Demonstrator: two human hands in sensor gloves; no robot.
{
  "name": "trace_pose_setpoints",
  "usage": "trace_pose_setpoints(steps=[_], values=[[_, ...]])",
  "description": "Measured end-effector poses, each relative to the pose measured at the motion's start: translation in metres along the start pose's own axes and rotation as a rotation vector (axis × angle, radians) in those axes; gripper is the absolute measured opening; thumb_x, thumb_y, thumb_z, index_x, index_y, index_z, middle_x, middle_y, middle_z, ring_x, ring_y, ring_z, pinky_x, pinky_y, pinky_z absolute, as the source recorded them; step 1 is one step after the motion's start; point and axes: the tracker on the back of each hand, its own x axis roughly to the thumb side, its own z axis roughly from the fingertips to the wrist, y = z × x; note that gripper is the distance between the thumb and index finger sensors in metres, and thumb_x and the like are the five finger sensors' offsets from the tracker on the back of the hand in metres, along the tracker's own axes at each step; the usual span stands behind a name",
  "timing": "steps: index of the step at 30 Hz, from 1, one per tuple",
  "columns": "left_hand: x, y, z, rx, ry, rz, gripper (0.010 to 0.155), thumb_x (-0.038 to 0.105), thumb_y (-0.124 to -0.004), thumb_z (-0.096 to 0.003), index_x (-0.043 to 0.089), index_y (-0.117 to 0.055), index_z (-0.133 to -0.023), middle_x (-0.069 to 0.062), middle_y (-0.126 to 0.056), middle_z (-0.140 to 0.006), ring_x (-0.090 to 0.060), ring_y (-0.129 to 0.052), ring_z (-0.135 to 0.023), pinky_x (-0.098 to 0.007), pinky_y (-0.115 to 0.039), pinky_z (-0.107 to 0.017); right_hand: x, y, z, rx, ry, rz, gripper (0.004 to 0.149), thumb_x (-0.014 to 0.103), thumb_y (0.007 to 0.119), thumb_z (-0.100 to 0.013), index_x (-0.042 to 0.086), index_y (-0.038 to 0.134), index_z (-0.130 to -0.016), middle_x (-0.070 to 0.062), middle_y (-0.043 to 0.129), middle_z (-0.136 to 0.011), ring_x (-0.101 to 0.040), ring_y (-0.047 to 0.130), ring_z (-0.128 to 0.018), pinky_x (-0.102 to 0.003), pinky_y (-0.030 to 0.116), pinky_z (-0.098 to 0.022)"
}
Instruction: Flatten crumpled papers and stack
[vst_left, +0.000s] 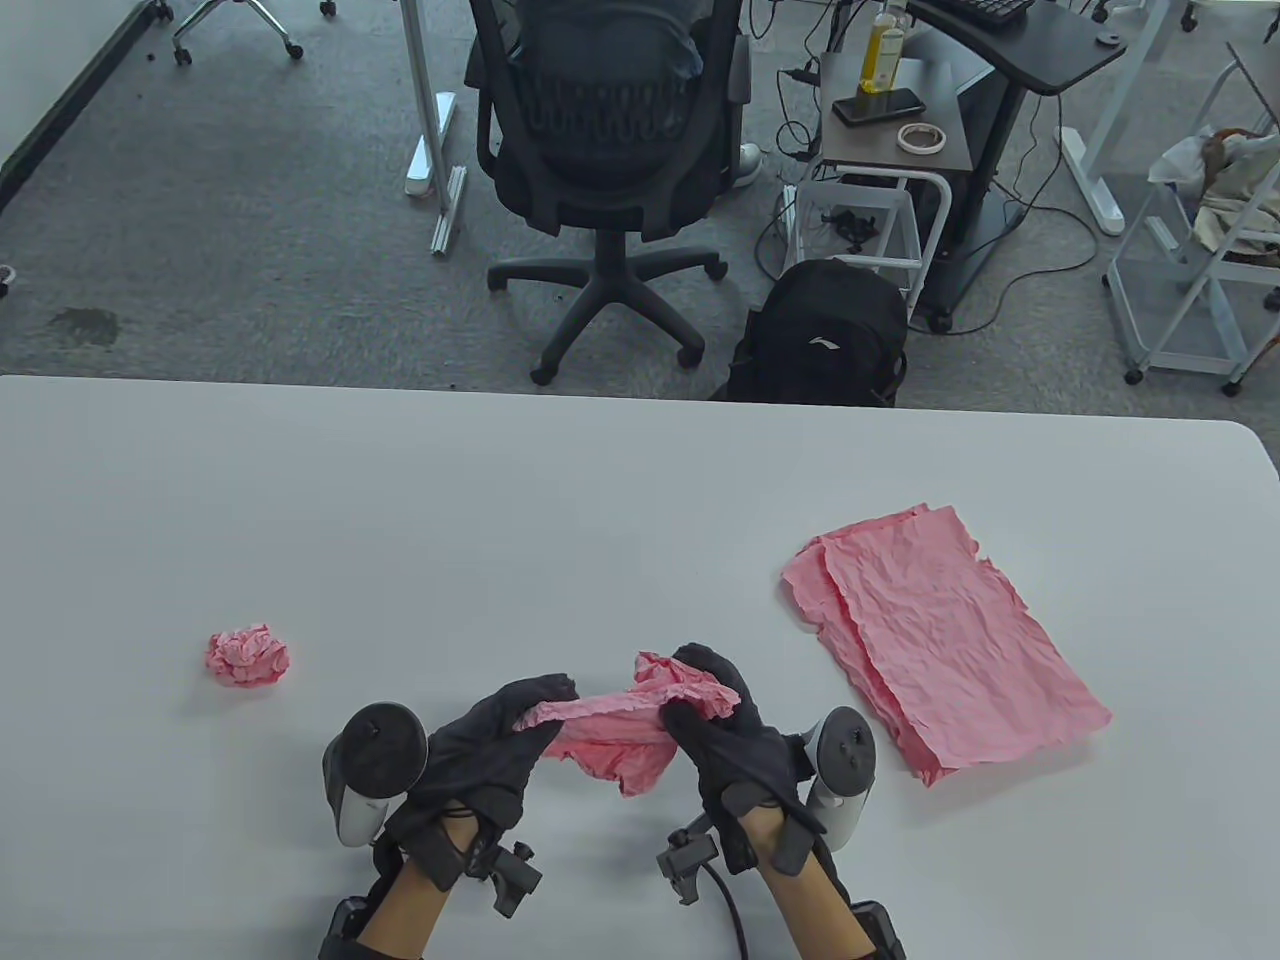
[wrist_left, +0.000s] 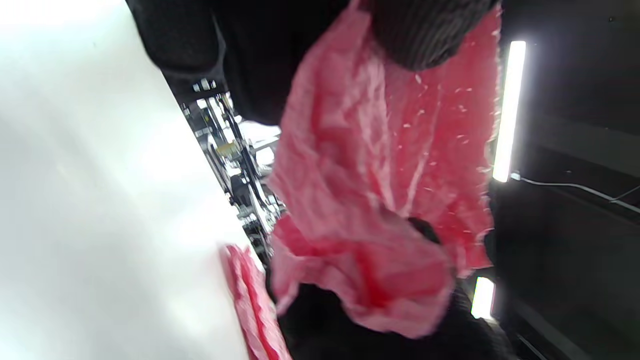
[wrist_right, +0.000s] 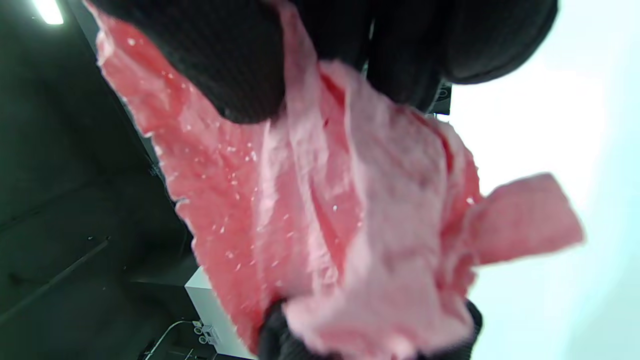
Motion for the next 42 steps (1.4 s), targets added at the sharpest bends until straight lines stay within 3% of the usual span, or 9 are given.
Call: trace_pose_setpoints(steps=[9,16,18,21,25,31,35,38,42], values=[[-0.015,0.007,0.002,0.055,0.107,0.121,0.047,0.051,-0.074,-0.0567,0.030,-0.075,-0.099,0.008,-0.093,-0.084,-0.016,-0.103,-0.072,-0.044,-0.078,-0.067,0.001,-0.008,-0.002,-0.008,-0.045,-0.139,0.042,0.036,0.082,-0.051,0.018,0.071,-0.088,-0.020,0.065,-0.098,-0.048,0.069,-0.085,-0.059,0.064,-0.057],[-0.019,0.013,0.006,0.146,0.185,0.136,0.046,0.044,-0.073,-0.0573,0.023,-0.075,-0.099,0.005,-0.096,-0.079,-0.019,-0.105,-0.067,-0.046,-0.078,-0.064,0.005,-0.010,0.001,-0.101,-0.057,-0.017,0.043,0.031,0.085,-0.049,0.013,0.072,-0.085,-0.019,0.083,-0.087,-0.044,0.088,-0.070,-0.056,0.075,-0.047],[-0.007,0.014,0.009,0.256,0.151,-0.071,0.056,0.042,-0.074,-0.0573,0.020,-0.061,-0.107,-0.004,-0.080,-0.098,-0.032,-0.090,-0.087,-0.054,-0.067,-0.070,0.009,-0.010,0.004,-0.144,-0.070,0.117,0.043,0.031,0.085,-0.049,0.012,0.071,-0.085,-0.020,0.083,-0.086,-0.044,0.088,-0.068,-0.057,0.074,-0.046],[0.025,0.005,0.006,0.138,-0.116,-0.566,0.074,0.053,-0.074,-0.0552,0.026,-0.040,-0.115,-0.003,-0.051,-0.117,-0.035,-0.061,-0.111,-0.060,-0.054,-0.077,0.017,-0.006,0.008,-0.196,-0.147,0.337,0.043,0.033,0.086,-0.048,0.010,0.073,-0.082,-0.019,0.084,-0.084,-0.045,0.088,-0.067,-0.057,0.074,-0.046],[0.046,-0.036,0.004,-0.026,-0.201,-0.580,0.100,0.067,-0.081,-0.0480,0.025,-0.021,-0.117,-0.004,-0.032,-0.122,-0.036,-0.046,-0.117,-0.065,-0.045,-0.080,0.025,0.017,0.013,-0.101,-0.282,0.519,0.043,0.036,0.086,-0.048,0.008,0.076,-0.079,-0.020,0.083,-0.086,-0.047,0.086,-0.069,-0.059,0.072,-0.047],[0.049,-0.040,0.007,0.088,-0.213,-0.786,0.054,0.045,-0.078,-0.0537,0.029,-0.070,-0.105,0.003,-0.083,-0.101,-0.025,-0.094,-0.088,-0.051,-0.072,-0.071,0.031,0.042,0.022,-0.027,-0.398,0.642,0.043,0.039,0.086,-0.049,0.006,0.079,-0.076,-0.020,0.083,-0.086,-0.047,0.085,-0.070,-0.059,0.071,-0.048],[0.038,-0.024,0.006,0.083,-0.171,-0.477,0.047,0.045,-0.071,-0.0558,0.033,-0.074,-0.101,0.007,-0.086,-0.097,-0.023,-0.096,-0.086,-0.051,-0.072,-0.072,0.030,0.042,0.017,0.140,-0.345,0.607,0.077,0.043,0.088,-0.048,0.022,0.043,-0.107,-0.023,0.048,-0.110,-0.055,0.058,-0.090,-0.067,0.056,-0.058],[0.030,-0.023,0.000,-0.082,-0.179,-0.287,0.046,0.046,-0.069,-0.0578,0.040,-0.071,-0.103,0.011,-0.082,-0.102,-0.021,-0.088,-0.096,-0.053,-0.065,-0.077,0.024,0.040,0.012,0.347,-0.250,0.580,0.091,0.051,0.086,-0.049,0.036,0.018,-0.108,-0.015,0.019,-0.118,-0.055,0.026,-0.102,-0.072,0.037,-0.065],[0.030,-0.026,-0.001,-0.110,-0.174,-0.235,0.046,0.047,-0.069,-0.0574,0.042,-0.071,-0.103,0.013,-0.082,-0.103,-0.021,-0.087,-0.097,-0.053,-0.065,-0.078,0.015,0.041,0.009,0.341,-0.127,0.393,0.092,0.042,0.087,-0.050,0.025,0.016,-0.108,-0.022,0.055,-0.111,-0.054,0.048,-0.099,-0.074,0.043,-0.062]])
